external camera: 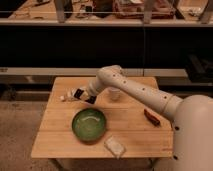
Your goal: Place the eraser on the white sponge
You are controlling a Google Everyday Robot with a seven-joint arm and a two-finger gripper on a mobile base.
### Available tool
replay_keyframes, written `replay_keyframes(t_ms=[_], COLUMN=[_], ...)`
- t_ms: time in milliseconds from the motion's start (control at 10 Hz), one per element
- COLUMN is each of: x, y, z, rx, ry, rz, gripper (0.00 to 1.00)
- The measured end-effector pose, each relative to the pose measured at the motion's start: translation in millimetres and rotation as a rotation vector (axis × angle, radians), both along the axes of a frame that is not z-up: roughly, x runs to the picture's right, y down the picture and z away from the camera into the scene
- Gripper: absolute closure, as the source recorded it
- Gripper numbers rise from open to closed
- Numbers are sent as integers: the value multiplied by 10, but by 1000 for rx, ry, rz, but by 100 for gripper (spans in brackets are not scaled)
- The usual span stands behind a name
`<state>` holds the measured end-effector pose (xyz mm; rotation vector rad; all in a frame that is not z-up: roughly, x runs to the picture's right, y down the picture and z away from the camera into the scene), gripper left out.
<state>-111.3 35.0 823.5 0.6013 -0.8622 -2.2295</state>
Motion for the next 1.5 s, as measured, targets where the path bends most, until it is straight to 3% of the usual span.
replay_keyframes(t_ms=[300,700,1200,1500], x=[253,744,1300,1338], y=[191,566,917,986], z=[-301,-510,-811,-836], rx=[-60,-119,-170,-178], ry=[-30,-1,41,47], rz=[-48,-135,-140,-152], gripper=[100,100,100,100])
